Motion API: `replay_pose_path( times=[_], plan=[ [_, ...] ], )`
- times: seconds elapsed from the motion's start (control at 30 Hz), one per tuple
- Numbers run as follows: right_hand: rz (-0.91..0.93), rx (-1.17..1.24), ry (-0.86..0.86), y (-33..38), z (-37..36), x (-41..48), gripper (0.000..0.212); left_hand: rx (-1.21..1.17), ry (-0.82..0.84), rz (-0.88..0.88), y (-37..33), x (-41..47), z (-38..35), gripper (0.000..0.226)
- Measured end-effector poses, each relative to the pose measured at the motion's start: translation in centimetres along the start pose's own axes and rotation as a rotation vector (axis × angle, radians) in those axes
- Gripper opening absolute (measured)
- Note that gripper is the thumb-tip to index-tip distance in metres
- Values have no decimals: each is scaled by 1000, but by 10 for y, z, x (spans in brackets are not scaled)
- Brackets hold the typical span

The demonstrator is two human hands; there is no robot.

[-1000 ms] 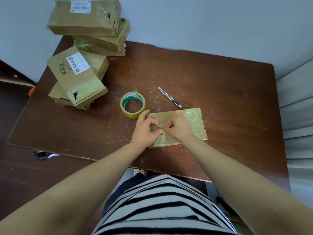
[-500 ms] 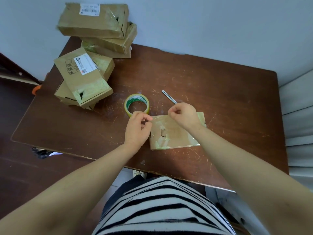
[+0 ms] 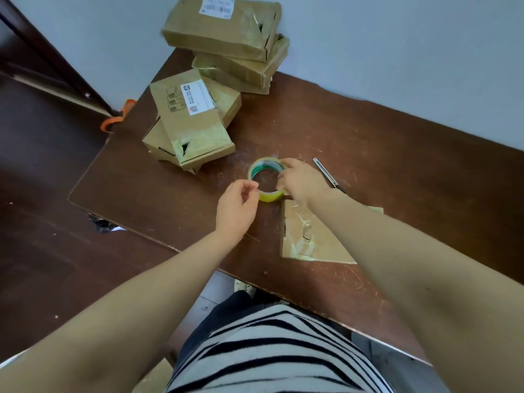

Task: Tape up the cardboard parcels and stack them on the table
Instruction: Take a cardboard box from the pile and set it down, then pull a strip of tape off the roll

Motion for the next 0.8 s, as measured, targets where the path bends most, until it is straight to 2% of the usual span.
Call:
replay_pose_path(
  times=[0.07,0.13,0.23,0.3,0.4,0.5,0.6,0.7,0.8],
  plan=[
    [25,88,17,-1,6,-2,40,-75,-21,52,-2,1,2,17],
    [2,231,-72,-5,14,-5,31,-203,-53,144,-9,5,3,19],
    [18,770,-214,-11,22,-24,24,-493,-66,259,-31,11,1,20],
    [46,1058,-222,-12,25,-44,25,-685,38,297,-52,14,-2,17],
    [84,1133,-239,-9,25,-69,26,-890,255,289,-77,16,-8,19],
    [67,1184,-249,-8,20,-84,28,-1022,292,311,-93,18,-12,21],
    [24,1265,-259,-9,17,-94,24,-988,323,281,-102,14,-18,13],
    [43,1427,-337,-10,22,-101,20,-836,359,166,-103,5,-22,19],
    [94,1367,-364,-8,21,-106,18,-832,351,135,-101,0,-23,19]
  ],
)
Point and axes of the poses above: each hand's wrist, its own x-axis towards the middle knuckle, its own z-axis out of the back of the hand, y = z × x, the point moved 1 cm from there along x, towards the middle knuckle, and after that the axes turned 12 degrees about y, right-handed, at the moved point
